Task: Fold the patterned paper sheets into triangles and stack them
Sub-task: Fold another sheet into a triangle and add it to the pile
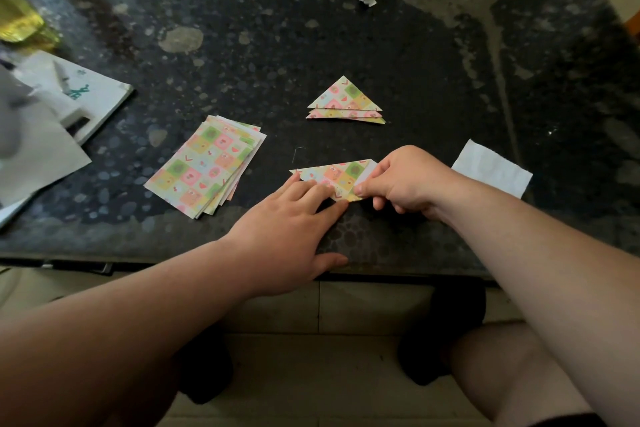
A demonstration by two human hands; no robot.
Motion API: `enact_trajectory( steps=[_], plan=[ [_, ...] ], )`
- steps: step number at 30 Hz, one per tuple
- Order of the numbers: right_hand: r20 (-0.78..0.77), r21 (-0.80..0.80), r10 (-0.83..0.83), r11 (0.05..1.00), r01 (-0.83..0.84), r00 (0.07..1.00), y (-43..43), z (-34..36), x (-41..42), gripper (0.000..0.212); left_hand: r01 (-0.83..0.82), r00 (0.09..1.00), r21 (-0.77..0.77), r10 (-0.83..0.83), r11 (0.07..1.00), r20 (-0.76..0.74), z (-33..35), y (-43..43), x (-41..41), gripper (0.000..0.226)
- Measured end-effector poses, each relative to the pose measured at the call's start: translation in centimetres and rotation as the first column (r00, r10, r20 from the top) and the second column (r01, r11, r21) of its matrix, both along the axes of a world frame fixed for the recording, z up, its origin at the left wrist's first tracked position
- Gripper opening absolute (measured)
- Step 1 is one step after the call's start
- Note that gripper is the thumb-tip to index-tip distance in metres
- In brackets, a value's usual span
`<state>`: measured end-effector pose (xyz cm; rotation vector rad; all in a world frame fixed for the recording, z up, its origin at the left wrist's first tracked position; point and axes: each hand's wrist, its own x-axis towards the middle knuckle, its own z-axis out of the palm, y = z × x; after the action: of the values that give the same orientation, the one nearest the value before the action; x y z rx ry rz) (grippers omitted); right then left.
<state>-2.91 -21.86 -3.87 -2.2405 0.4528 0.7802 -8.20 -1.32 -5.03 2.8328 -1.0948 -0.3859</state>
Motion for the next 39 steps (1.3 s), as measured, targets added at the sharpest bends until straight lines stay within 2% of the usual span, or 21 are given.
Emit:
enact_trajectory(
  steps=[12, 29, 32, 35, 39],
  plan=[
    [-0.003, 0.003, -0.008, 1.0, 0.008, 1.0, 0.1, 0.2, 0.0, 0.017, 0.001, 1.0, 0.025, 0.0, 1.0, -0.02, 0.1, -0.2, -0.1, 0.084],
    [0.007, -0.026, 0.018, 1.0, -0.018, 1.0, 0.2, 0.3, 0.0, 0.017, -0.002, 0.986, 0.03, 0.007, 1.0, -0.168, 0.2, 0.9, 0.0, 0.094],
    [0.003, -0.031, 0.022, 0.999, -0.022, 1.0, 0.3, 0.3, 0.0, 0.017, -0.035, 0.99, 0.001, 0.035, 0.999, -0.139, 0.2, 0.6, -0.1, 0.095],
    [0.005, -0.032, 0.019, 0.999, -0.019, 1.0, 0.3, 0.3, 0.0, 0.018, -0.055, 0.998, -0.019, 0.054, 0.998, -0.039, 0.2, -0.1, -0.1, 0.088],
    [0.004, -0.041, 0.026, 0.999, -0.026, 1.0, 0.3, 0.4, -0.1, 0.018, -0.045, 0.999, 0.035, 0.045, 0.998, 0.007, 0.3, -0.9, -0.3, 0.087]
  ],
)
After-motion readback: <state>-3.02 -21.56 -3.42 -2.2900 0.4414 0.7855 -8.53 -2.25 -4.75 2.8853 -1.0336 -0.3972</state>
